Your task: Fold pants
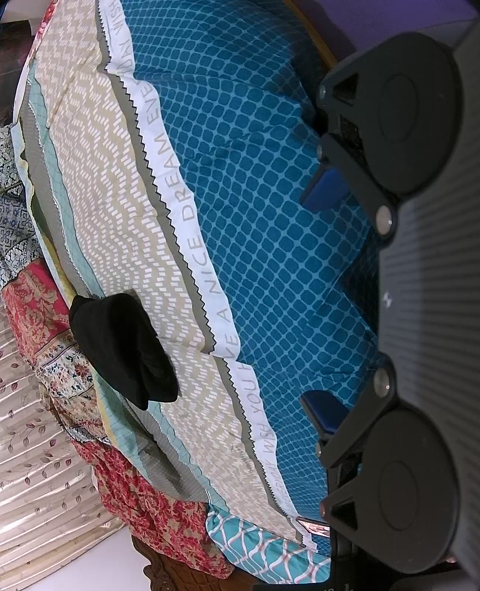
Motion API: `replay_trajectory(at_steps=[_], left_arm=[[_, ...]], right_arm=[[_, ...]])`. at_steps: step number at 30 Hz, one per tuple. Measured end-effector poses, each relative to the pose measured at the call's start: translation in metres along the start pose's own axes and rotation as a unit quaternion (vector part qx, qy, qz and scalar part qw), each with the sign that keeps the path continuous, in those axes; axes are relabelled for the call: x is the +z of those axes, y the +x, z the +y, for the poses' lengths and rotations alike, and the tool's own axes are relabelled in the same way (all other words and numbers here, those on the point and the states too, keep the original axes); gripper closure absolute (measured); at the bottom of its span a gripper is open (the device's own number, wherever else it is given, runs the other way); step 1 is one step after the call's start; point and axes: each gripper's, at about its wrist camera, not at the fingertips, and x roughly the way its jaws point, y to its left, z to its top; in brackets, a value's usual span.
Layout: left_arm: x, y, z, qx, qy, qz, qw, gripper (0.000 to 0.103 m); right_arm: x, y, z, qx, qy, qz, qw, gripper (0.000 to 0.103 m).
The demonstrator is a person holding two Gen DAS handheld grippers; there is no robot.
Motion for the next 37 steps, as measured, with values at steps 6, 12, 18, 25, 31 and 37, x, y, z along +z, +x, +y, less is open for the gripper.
replay_trajectory(at_steps=[6,12,18,25,31,37], left_arm=[[-0.0009,0.0009,-0.0009,0.000,0.000,0.001,1.0000,0.000],[-0.0007,0.0010,-0.0009,-0.001,0.000,0.002,1.0000,0.000],[-0.0022,0.0024,-0.0014,-0.003,0.001,0.005,1.0000,0.000],[-0.0022,0.0024,-0.0018,-0.006,0.003,0.007,1.0000,0.000],[-0.0013,-0.0005,-0.0007,-0.015,0.003,0.000,0.9999,0.000],[0.0013,-0.0049,-0.0013,-0.016,0.004,-0.010,0.9998,0.000]], right_arm=[[-0.0007,-0.0001,-0.0008,0.000,0.003,0.001,1.000,0.000],[-0.0008,-0.0001,-0.0011,0.000,0.003,0.002,1.000,0.000],[-0.0019,-0.0003,-0.0011,-0.001,0.005,0.003,1.000,0.000],[-0.0013,0.0002,-0.0009,-0.001,0.007,0.005,1.000,0.000],[-0.0013,0.0000,-0.0010,-0.001,0.007,0.005,1.000,0.000],[-0.0011,-0.0008,-0.0010,0.000,0.007,0.003,1.000,0.000]])
